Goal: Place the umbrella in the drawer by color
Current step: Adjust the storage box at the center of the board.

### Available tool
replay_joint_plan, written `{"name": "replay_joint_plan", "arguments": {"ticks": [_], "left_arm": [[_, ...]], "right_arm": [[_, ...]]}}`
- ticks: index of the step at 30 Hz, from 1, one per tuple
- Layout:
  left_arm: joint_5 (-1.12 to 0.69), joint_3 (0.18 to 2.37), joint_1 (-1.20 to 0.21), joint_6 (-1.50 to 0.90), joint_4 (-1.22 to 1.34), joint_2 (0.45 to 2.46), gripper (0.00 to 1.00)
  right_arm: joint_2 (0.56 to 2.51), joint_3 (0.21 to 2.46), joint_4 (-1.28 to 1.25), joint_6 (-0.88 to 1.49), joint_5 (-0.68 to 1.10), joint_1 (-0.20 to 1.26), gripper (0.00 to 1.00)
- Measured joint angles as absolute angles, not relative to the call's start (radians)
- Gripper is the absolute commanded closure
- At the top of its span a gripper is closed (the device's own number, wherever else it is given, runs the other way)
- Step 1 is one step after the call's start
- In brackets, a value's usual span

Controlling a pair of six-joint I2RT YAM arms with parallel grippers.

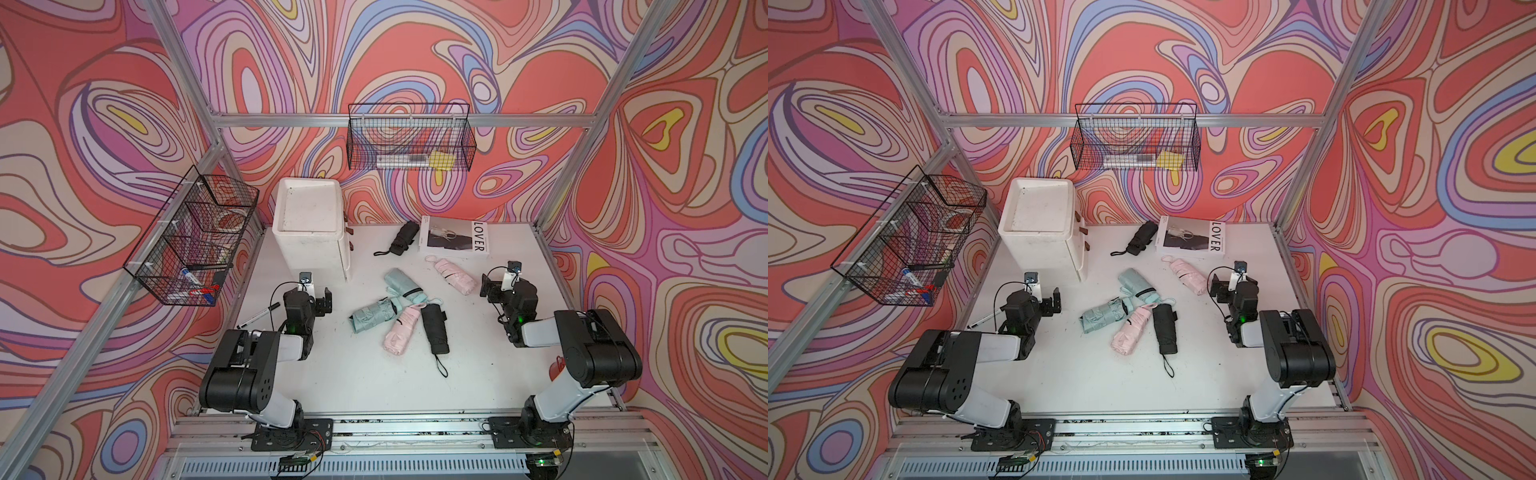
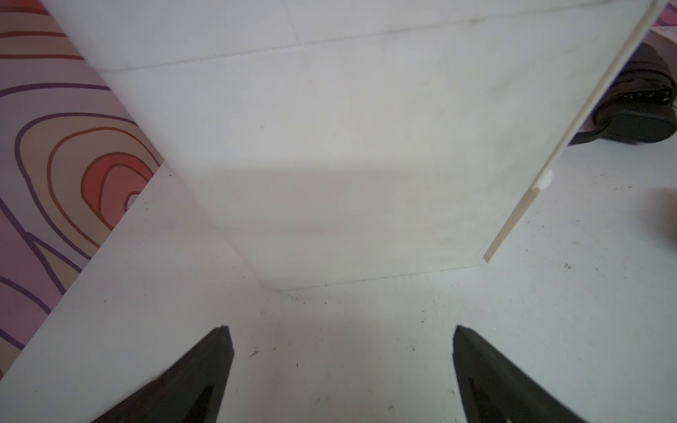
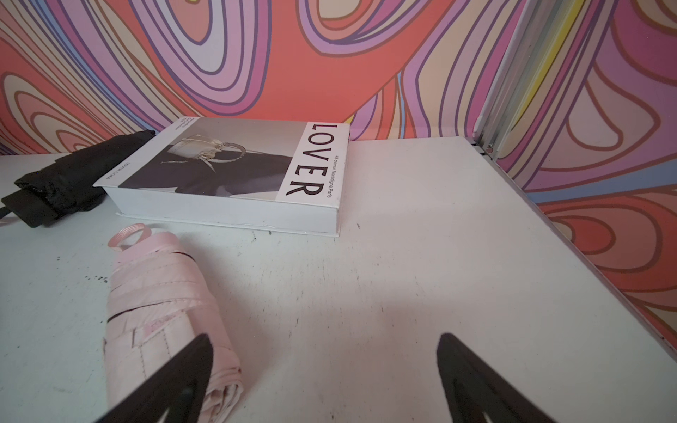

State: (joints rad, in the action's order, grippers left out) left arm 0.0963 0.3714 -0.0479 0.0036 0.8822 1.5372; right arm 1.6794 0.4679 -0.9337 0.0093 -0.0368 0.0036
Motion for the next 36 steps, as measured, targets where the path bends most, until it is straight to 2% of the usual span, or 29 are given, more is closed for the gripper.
{"name": "replay_joint_plan", "arguments": {"ticks": [19,23,30,36], "left_arm": [[0.097,0.371,-0.048,0.004,0.865,1.525,0.01],[0.120,0.414,-0.065,0.000,0.717,1.452,0.01],[0.188,0.670,-0.080,-0.147,0.350,1.364,0.01],[0.219,0.638,-0.080,-0.291,0.255,1.284,0.01]], "right_arm": [[1.673,0.457,-0.939,0.013,-0.040,0.000,0.02],[1.608,0.453,-0.894,0.029,-0.086,0.000,0.02],[1.455,0.524,-0.675,0.127,-0.246,0.000,0.02],[1.296,0.601,-0.426,0.272,-0.260,0.000,0.02]]}}
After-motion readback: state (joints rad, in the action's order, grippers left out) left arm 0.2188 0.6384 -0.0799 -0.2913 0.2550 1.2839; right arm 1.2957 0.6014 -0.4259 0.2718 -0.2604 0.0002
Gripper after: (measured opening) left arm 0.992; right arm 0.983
